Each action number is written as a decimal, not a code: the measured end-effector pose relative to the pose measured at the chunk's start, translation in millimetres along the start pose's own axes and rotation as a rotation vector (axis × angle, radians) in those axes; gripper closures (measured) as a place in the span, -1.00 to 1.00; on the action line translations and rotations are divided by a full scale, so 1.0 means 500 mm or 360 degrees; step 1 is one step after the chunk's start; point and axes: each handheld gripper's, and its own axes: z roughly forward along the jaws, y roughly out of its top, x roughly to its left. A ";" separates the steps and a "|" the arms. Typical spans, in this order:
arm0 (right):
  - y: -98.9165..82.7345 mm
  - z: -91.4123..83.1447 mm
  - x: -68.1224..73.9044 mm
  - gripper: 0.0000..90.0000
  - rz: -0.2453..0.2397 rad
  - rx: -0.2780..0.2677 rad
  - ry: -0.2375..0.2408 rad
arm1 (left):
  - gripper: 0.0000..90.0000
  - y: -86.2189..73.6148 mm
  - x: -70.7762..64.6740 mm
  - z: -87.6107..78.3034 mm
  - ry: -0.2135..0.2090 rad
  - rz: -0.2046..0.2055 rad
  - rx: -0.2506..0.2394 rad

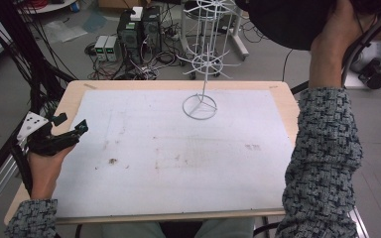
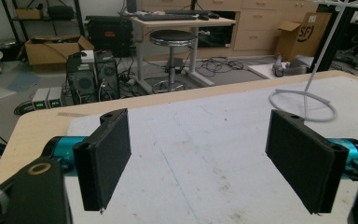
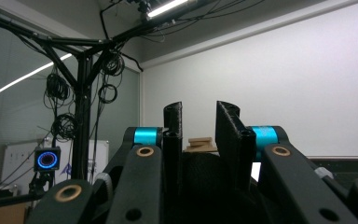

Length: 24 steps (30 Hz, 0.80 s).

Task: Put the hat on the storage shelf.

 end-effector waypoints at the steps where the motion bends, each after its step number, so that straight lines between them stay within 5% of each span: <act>1: -0.004 0.004 0.003 0.61 0.0017 -0.0011 0.0011 | -0.51 0.000 0.000 -0.001 0.0002 -0.0001 -0.0002; 10: -0.036 0.018 0.008 0.61 0.0069 -0.0010 0.0033 | -0.51 0.000 0.002 -0.002 0.0000 -0.0004 -0.0007; 24: -0.114 0.010 -0.012 0.61 0.0258 -0.0017 0.0065 | -0.51 0.001 0.001 0.001 -0.0003 -0.0002 -0.0006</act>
